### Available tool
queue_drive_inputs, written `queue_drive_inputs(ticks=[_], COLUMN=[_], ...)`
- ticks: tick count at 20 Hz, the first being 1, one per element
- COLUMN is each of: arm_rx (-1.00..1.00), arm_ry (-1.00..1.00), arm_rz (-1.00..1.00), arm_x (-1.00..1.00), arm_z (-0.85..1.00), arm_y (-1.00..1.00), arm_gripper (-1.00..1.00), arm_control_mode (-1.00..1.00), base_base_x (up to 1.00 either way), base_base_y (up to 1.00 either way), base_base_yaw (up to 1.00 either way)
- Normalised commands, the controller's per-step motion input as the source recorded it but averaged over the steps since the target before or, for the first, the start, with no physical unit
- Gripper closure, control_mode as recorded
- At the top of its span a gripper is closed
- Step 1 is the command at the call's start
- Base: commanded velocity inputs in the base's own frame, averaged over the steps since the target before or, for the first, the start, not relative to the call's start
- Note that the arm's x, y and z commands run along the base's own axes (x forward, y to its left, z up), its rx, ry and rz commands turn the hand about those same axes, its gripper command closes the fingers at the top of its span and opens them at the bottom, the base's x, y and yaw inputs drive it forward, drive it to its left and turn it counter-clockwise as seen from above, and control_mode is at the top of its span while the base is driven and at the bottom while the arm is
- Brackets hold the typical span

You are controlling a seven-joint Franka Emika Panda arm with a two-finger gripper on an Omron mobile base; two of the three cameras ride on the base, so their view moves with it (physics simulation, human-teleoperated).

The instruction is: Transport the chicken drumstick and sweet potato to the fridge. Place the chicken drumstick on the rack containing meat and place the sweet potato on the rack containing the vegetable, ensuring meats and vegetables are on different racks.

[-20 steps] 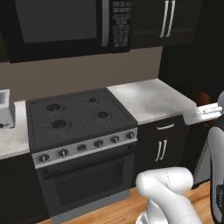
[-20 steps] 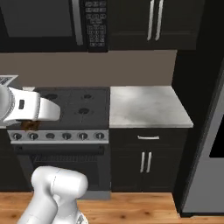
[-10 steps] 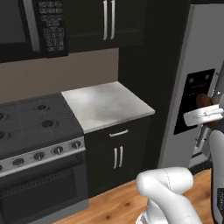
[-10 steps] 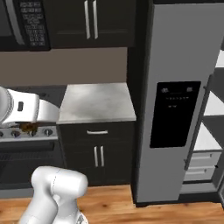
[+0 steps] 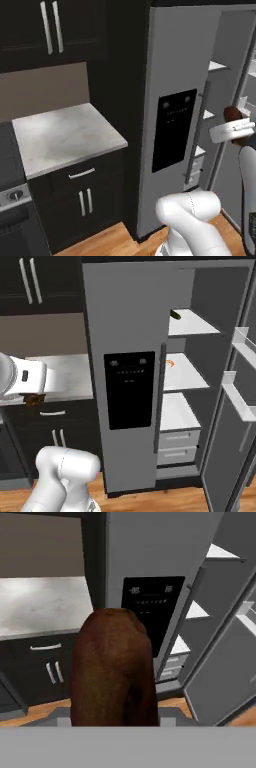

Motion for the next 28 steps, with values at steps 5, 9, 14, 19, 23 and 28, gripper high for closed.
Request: queue_drive_inputs(ticks=[5,9,14,19,23,28], arm_rx=[0.0,0.0,0.0,0.0,0.0,0.0], arm_ry=[0.0,0.0,0.0,0.0,0.0,0.0], arm_rz=[0.0,0.0,0.0,0.0,0.0,0.0], arm_x=[0.0,0.0,0.0,0.0,0.0,0.0], arm_z=[0.0,0.0,0.0,0.0,0.0,0.0], arm_y=[0.0,0.0,0.0,0.0,0.0,0.0], arm_gripper=[1.0,1.0,1.0,1.0,1.0,1.0], arm_control_mode=[1.0,1.0,1.0,1.0,1.0,1.0], base_base_x=[0.02,0.43,0.52,0.94,0.36,0.31], base_base_y=[-0.74,-0.44,0.17,-0.04,-0.95,-0.28], base_base_yaw=[-0.5,-0.51,-0.05,0.17,0.26,0.23])
